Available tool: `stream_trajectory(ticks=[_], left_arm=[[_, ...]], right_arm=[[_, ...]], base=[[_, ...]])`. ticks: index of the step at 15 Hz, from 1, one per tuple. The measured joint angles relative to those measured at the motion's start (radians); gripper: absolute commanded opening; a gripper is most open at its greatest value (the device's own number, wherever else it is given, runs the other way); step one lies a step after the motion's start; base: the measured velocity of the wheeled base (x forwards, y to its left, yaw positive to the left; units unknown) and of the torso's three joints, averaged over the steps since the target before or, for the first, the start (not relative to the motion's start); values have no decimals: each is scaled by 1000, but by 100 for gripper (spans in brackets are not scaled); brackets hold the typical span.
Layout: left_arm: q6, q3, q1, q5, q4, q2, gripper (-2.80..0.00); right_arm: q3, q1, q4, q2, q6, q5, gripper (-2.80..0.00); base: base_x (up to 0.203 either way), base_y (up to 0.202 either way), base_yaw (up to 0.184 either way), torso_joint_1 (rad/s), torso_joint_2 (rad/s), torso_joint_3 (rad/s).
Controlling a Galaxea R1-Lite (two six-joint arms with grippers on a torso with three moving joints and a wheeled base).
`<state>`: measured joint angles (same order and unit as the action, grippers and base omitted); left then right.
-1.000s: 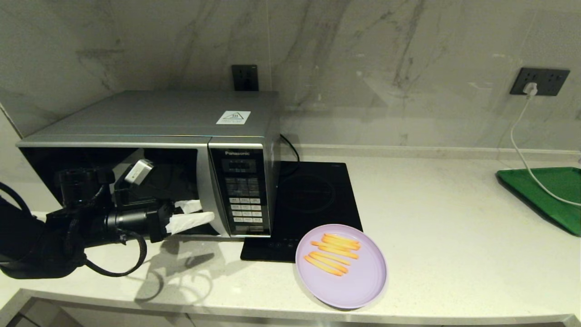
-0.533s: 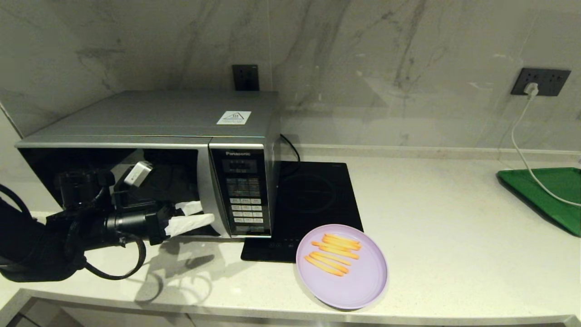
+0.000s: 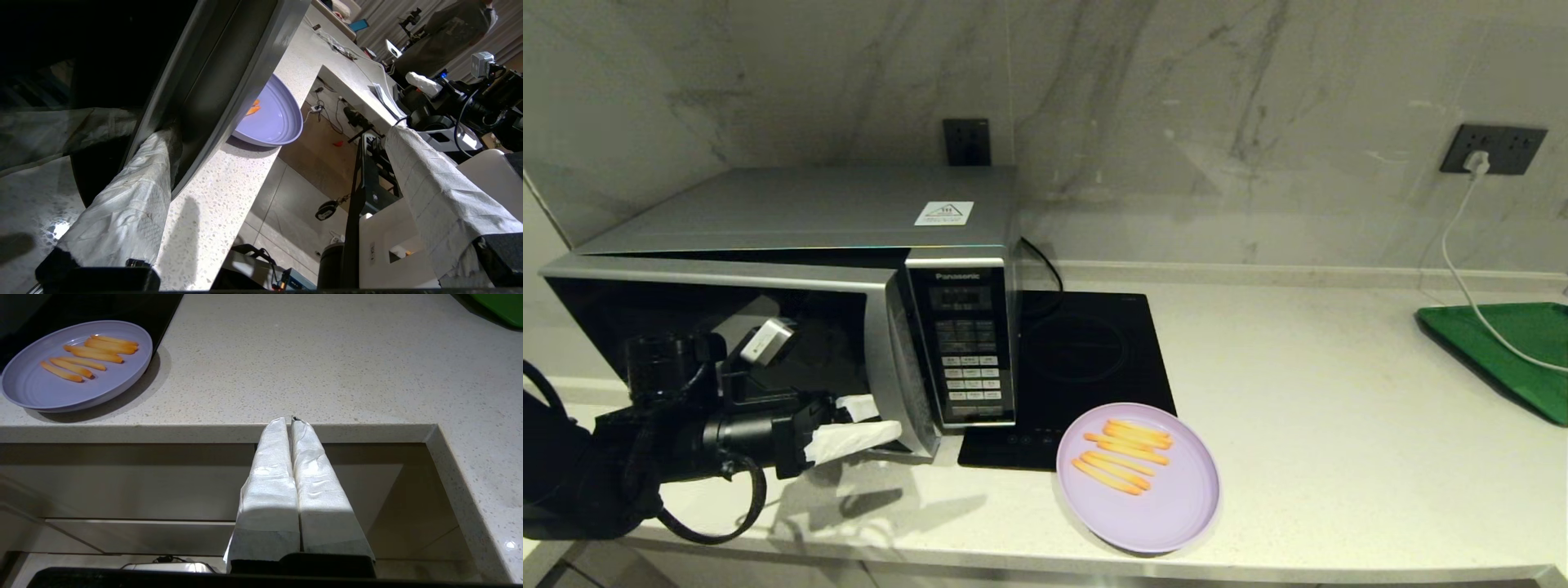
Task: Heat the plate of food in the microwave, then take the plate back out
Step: Open the microwave oven
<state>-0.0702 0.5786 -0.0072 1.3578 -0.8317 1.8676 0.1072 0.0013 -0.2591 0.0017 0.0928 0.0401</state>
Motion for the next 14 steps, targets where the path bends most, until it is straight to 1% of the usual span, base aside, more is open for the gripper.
stream_trajectory(ticks=[3,5,7,8,11,14], left_arm=[[0,-26,23,-6,1,-21,0],[0,-59,54,-39,2,-48,0],[4,-113,100,-70,4,-92,0],[8,-149,135,-85,6,-122,0],[30,-263,260,-97,4,-251,0],[39,-375,412,-113,11,-418,0]], right_arm=[[0,0,0,0,0,0,-280],[0,0,0,0,0,0,-280],[0,0,0,0,0,-1,-280],[0,0,0,0,0,-1,-280],[0,0,0,0,0,0,-280],[0,0,0,0,0,0,-280]], base=[[0,0,0,0,0,0],[0,0,0,0,0,0],[0,0,0,0,0,0],[0,0,0,0,0,0],[0,0,0,0,0,0],[0,0,0,0,0,0]])
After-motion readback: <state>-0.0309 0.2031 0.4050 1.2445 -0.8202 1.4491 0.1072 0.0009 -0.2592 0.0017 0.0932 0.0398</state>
